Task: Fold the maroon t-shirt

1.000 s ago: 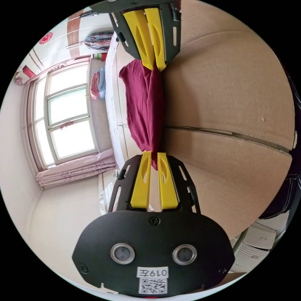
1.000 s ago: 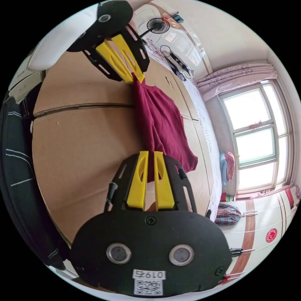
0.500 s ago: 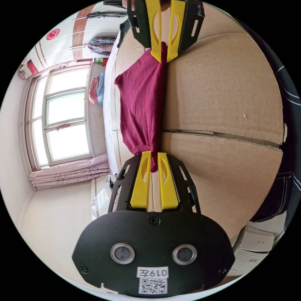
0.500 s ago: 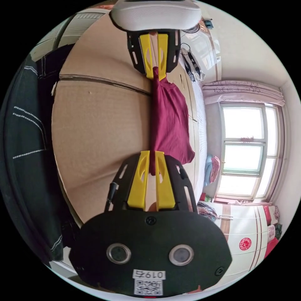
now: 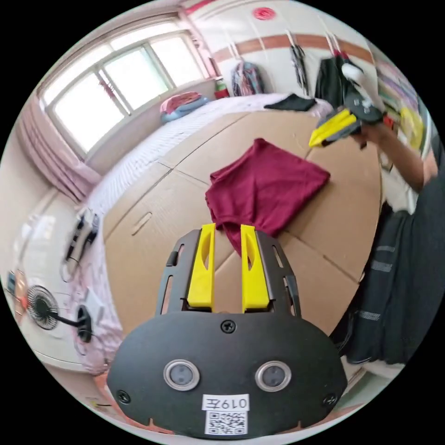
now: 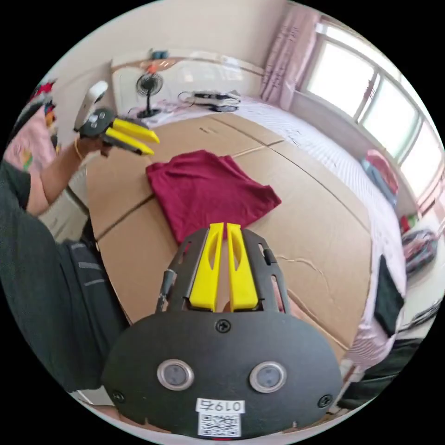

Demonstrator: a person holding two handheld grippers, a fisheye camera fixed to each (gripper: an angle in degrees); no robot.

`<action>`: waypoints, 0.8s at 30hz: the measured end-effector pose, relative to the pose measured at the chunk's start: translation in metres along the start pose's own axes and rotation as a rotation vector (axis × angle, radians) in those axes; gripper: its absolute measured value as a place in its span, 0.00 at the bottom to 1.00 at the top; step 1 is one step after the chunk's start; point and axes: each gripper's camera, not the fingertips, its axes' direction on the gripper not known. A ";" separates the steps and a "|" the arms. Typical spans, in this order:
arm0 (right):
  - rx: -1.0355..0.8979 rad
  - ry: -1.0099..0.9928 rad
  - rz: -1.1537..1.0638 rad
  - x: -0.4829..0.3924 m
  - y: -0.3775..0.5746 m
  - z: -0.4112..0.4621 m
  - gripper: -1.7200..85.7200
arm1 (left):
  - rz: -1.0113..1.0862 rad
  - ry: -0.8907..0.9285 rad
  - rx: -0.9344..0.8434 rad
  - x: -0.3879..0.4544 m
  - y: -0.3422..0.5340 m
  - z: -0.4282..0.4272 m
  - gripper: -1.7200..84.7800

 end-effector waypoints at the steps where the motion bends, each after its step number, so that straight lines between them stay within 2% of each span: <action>1: 0.052 -0.102 0.126 0.041 -0.010 -0.011 0.03 | -0.039 0.069 0.015 -0.020 -0.007 0.003 0.12; 3: 0.147 -0.246 0.261 0.093 -0.020 -0.024 0.03 | -0.180 0.293 0.081 -0.094 -0.031 0.024 0.14; 5: 0.193 -0.308 0.442 0.146 -0.031 -0.031 0.04 | -0.282 0.386 0.067 -0.142 -0.047 0.042 0.14; 8: 0.131 -0.365 0.563 0.193 -0.045 -0.028 0.10 | -0.402 0.466 0.035 -0.208 -0.062 0.067 0.13; 11: 0.089 -0.487 0.626 0.226 -0.054 -0.029 0.16 | -0.473 0.505 -0.002 -0.256 -0.070 0.082 0.12; 13: 0.091 -0.489 0.657 0.239 -0.059 -0.038 0.16 | -0.505 0.525 -0.007 -0.280 -0.074 0.087 0.12; 16: 0.083 -0.513 0.658 0.255 -0.073 -0.058 0.14 | -0.506 0.569 -0.009 -0.308 -0.083 0.093 0.12; 24: 0.014 -0.532 0.605 0.287 -0.112 -0.092 0.08 | -0.443 0.524 -0.052 -0.361 -0.114 0.093 0.06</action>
